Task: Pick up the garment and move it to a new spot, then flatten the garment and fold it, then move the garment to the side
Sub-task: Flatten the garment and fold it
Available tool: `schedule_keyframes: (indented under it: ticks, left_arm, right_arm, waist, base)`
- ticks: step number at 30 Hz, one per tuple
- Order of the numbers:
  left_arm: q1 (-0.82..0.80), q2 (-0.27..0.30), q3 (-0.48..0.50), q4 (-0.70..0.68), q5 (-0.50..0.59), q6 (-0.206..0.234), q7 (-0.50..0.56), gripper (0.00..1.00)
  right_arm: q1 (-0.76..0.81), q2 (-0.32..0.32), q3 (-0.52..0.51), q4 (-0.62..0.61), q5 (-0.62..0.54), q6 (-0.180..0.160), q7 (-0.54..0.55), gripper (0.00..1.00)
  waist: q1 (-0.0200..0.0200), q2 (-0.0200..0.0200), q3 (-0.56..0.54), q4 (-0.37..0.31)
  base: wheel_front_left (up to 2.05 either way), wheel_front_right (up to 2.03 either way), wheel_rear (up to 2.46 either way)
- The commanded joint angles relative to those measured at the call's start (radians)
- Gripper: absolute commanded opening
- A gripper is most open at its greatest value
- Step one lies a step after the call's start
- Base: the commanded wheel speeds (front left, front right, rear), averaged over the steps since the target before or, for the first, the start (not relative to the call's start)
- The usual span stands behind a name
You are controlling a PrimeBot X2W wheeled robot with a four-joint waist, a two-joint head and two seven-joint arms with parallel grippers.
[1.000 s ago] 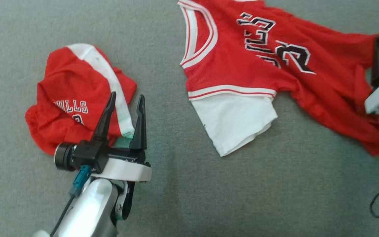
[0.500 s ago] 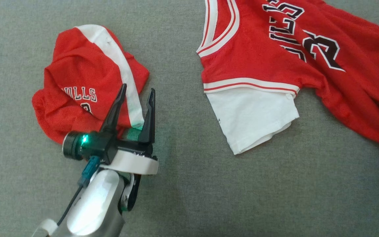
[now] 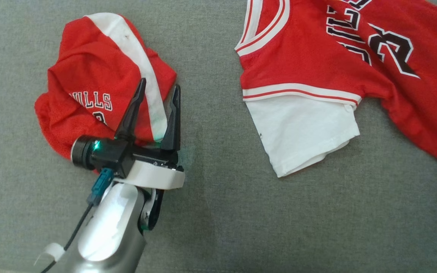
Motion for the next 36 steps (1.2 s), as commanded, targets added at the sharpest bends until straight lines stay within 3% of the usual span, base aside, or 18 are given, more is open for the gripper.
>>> schedule_keyframes:
  ticks: [1, 7, 17, 18, 19, 20, 29, 36]
  left_arm:
    - [-0.025, 0.008, 0.043, -0.034, 0.009, -0.005, -0.01, 1.0]
    - [-0.035, -0.008, 0.051, -0.042, 0.017, -0.018, -0.01, 1.0]
    - [-0.023, -0.024, 0.063, -0.057, 0.017, -0.028, -0.01, 1.0]
    - [-0.022, -0.025, 0.065, -0.057, 0.017, -0.03, -0.01, 1.0]
    - [-0.021, -0.026, 0.066, -0.058, 0.018, -0.031, -0.01, 1.0]
    - [-0.021, -0.027, 0.067, -0.059, 0.019, -0.032, -0.01, 1.0]
    - [-0.018, -0.032, 0.077, -0.071, 0.026, -0.035, -0.01, 1.0]
    - [0.008, -0.034, 0.099, -0.077, 0.029, -0.034, -0.01, 1.0]
  right_arm:
    - [-0.045, -0.033, 0.021, -0.029, -0.01, -0.001, -0.026, 0.0]
    - [-0.154, -0.105, 0.028, -0.021, -0.046, -0.001, -0.102, 0.0]
    - [-0.284, -0.148, 0.021, -0.03, -0.153, -0.001, -0.165, 0.0]
    - [-0.29, -0.15, 0.021, -0.029, -0.17, -0.001, -0.169, 0.11]
    - [-0.293, -0.152, 0.021, -0.03, -0.187, -0.001, -0.177, 0.85]
    - [-0.297, -0.152, 0.017, -0.031, -0.201, -0.001, -0.185, 1.0]
    - [-0.275, -0.108, -0.042, 0.009, -0.221, -0.001, -0.276, 1.0]
    - [-0.148, -0.033, 0.06, 0.008, -0.13, -0.001, -0.413, 1.0]
  waist:
    - [-0.0001, 0.0, 0.003, 0.004]
    - [-0.0001, 0.0, 0.007, 0.031]
    - [-0.0001, 0.0, 0.014, 0.078]
    - [-0.0001, 0.0, 0.015, 0.08]
    - [-0.0001, 0.0, 0.016, 0.083]
    - [-0.0001, 0.0, 0.017, 0.085]
    - [-0.0001, 0.0, -0.015, 0.065]
    - [-0.0001, 0.0, -0.108, 0.006]
  base:
    - [0.0, 0.0, 0.0]
    - [0.0, 0.0, 0.0]
    - [0.0, 0.0, 0.0]
    - [0.0, 0.0, 0.0]
    - [0.0, 0.0, 0.0]
    - [0.0, 0.0, 0.0]
    - [0.0, 0.0, 0.0]
    - [0.0, 0.0, 0.0]
